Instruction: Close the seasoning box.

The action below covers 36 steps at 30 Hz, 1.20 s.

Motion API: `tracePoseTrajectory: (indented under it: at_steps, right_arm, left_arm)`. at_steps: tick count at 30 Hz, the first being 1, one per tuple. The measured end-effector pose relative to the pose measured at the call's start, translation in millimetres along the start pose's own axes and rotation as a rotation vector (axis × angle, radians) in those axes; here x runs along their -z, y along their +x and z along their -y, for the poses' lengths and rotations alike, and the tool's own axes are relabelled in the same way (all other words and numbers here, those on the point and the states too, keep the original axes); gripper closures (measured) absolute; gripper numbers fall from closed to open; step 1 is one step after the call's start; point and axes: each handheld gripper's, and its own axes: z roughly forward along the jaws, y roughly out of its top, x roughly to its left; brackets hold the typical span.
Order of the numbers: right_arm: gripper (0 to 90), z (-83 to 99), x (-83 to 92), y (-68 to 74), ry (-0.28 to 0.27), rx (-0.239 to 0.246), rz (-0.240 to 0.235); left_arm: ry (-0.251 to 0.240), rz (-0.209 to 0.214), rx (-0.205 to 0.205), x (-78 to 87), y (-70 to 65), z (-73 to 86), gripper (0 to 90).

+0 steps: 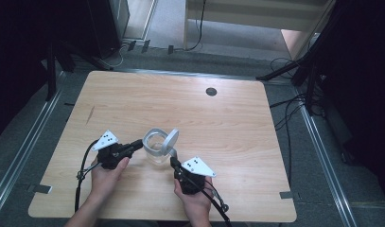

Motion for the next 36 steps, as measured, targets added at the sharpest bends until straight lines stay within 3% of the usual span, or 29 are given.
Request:
tracePoseTrajectory:
  at_steps: [11,20,23,25,28,32,36]
  right_arm:
    - [90.0,-11.7,-14.5,-23.5,0.009,-0.008,0.044]
    - [90.0,-27.7,-21.8,-54.2,-0.025,-0.049,0.065]
    - [90.0,-32.2,-24.4,-66.3,-0.032,-0.073,0.067]
    - [90.0,-32.4,-20.8,-70.6,-0.043,-0.102,0.074]
    - [90.0,-26.6,-12.2,-66.6,-0.049,-0.115,0.082]
    - [90.0,-14.7,-3.0,-50.2,-0.049,-0.118,0.099]
    - [90.0,-7.7,0.0,-33.1,-0.055,-0.136,0.128]
  left_arm:
    - [0.011,0.055,-0.023,-2.5,-11.2,1.3,90.0]
    - [0.029,0.127,-0.056,-15.4,-33.0,2.2,88.6]
    - [0.033,0.114,-0.083,-19.3,-36.1,0.9,87.3]
    - [0.02,0.076,-0.05,-19.1,-28.4,-2.1,87.5]
    - [-0.005,0.024,0.034,-22.4,-9.1,-7.6,89.5]
    - [0.007,0.007,0.048,-36.6,2.1,-15.4,90.0]
    - [0.021,0.027,0.019,-48.6,2.4,-20.6,90.0]
